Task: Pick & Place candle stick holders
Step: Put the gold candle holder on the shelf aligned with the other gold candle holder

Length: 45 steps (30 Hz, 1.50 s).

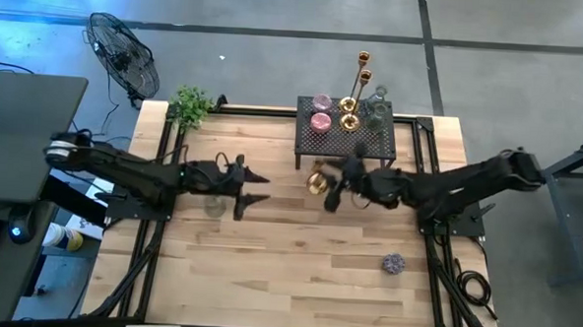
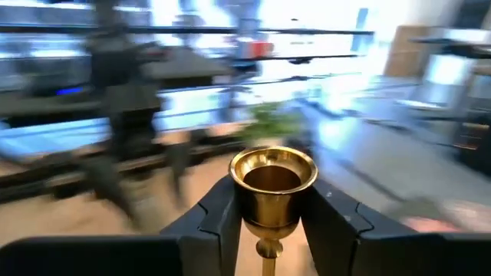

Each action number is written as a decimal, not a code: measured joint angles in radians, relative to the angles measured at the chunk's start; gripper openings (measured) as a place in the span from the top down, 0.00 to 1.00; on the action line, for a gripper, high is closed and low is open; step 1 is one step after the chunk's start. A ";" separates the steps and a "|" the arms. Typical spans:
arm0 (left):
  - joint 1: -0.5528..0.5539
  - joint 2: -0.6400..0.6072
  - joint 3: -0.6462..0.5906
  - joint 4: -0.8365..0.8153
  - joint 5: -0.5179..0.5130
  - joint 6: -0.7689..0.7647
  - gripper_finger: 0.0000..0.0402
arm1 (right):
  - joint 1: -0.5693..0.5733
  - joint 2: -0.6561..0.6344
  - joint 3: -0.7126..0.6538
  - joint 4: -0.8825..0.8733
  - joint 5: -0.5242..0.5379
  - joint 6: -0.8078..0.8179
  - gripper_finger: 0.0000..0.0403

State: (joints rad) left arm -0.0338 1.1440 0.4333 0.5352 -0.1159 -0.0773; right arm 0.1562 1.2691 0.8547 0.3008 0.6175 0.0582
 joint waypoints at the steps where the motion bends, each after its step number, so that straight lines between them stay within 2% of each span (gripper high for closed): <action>1: 0.020 -0.005 -0.005 0.001 0.007 -0.004 0.49 | -0.012 -0.024 0.000 -0.029 0.045 0.000 0.73; 5: 0.087 -0.010 -0.007 0.023 0.039 -0.030 0.59 | -0.081 -0.079 0.000 -0.117 0.136 0.002 0.73; 9: 0.115 -0.010 -0.007 0.035 0.086 -0.032 0.67 | -0.191 -0.095 -0.004 -0.171 0.132 0.031 0.73; 15: 0.112 -0.010 -0.007 0.032 0.092 -0.026 0.74 | -0.332 -0.106 -0.079 -0.086 0.065 0.039 0.73; 18: 0.112 -0.010 -0.007 0.030 0.092 -0.023 0.75 | -0.376 -0.132 -0.120 -0.033 0.027 0.037 0.73; 23: 0.112 -0.010 -0.007 0.031 0.092 -0.009 0.75 | -0.434 -0.169 -0.134 -0.044 0.011 0.037 0.73; 29: 0.112 -0.010 -0.007 0.030 0.091 -0.009 0.75 | -0.493 -0.173 -0.134 -0.058 -0.078 0.074 0.73; 45: 0.112 -0.010 -0.007 0.015 0.086 -0.009 0.75 | -0.498 -0.172 -0.134 -0.077 -0.070 0.078 0.73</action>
State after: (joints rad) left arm 0.0784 1.1343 0.4263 0.5507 -0.0298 -0.0860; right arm -0.3420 1.0973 0.7212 0.2241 0.5472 0.1364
